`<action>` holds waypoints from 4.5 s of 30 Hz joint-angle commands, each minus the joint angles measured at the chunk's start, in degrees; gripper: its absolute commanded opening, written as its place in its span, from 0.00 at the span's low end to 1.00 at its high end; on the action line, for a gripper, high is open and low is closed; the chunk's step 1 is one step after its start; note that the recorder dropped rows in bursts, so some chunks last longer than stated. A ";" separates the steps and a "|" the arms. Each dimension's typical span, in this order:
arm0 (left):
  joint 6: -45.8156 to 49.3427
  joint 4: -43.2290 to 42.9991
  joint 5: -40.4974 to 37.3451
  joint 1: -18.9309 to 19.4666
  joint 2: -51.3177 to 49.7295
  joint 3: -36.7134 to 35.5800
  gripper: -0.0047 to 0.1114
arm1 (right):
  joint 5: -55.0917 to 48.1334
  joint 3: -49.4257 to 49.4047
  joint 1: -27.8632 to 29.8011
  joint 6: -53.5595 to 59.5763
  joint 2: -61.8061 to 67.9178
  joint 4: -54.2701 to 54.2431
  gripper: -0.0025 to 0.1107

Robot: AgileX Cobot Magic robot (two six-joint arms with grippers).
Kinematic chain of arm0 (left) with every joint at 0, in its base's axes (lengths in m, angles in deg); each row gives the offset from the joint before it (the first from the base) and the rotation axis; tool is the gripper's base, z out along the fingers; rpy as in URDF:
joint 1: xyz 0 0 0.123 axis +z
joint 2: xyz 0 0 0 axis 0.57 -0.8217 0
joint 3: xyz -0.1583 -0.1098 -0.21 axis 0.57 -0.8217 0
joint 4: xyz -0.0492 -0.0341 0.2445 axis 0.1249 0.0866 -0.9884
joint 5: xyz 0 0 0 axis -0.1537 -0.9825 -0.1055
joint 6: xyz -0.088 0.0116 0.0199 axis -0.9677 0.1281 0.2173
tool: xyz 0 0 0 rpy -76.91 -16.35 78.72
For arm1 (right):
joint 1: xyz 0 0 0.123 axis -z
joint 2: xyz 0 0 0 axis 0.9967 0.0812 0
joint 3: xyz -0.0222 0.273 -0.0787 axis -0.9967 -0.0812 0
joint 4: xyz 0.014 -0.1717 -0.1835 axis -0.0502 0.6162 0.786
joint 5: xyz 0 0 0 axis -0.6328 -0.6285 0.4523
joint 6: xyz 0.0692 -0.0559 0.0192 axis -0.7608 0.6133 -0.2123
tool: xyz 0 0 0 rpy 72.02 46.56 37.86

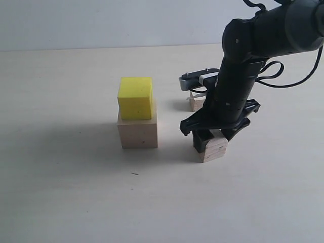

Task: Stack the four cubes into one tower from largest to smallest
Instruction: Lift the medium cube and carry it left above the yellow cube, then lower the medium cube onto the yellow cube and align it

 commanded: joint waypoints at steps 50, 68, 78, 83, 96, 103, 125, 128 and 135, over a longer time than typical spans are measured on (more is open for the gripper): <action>3.41 0.36 -9.56 -0.31 -0.17 -0.19 0.04 | -18.04 39.81 -2.15 46.37 -3.20 -1.35 0.02; 3.31 0.36 -8.39 -0.31 -0.17 -0.19 0.04 | -18.04 39.65 -6.25 -7.33 -3.20 -3.21 0.02; 3.31 0.36 -8.16 -0.31 -0.17 -0.19 0.04 | -18.04 39.65 -10.78 -22.76 -1.37 2.96 0.02; 3.31 0.36 -6.93 -0.31 -0.17 -0.19 0.04 | -18.04 39.65 -10.78 -27.71 -1.25 -0.66 0.02; 3.31 3.75 -6.49 -0.43 -0.17 -0.19 0.04 | -18.04 39.65 -11.17 -35.47 0.23 -2.37 0.02; 3.31 4.20 -6.49 -3.80 -0.17 -0.19 0.04 | -18.04 39.65 -11.17 -35.50 1.64 -1.23 0.02; 3.40 4.36 -7.16 -4.40 -0.17 -0.19 0.04 | -18.04 40.24 -11.17 -35.03 3.78 -1.91 0.02; 3.40 4.36 -7.64 -4.40 -0.17 -0.19 0.04 | -18.04 40.24 -11.17 -34.25 3.78 -1.91 0.02; 3.40 4.36 -7.93 -4.40 -0.17 -0.19 0.04 | -18.04 40.24 -11.17 -34.26 3.78 -1.69 0.02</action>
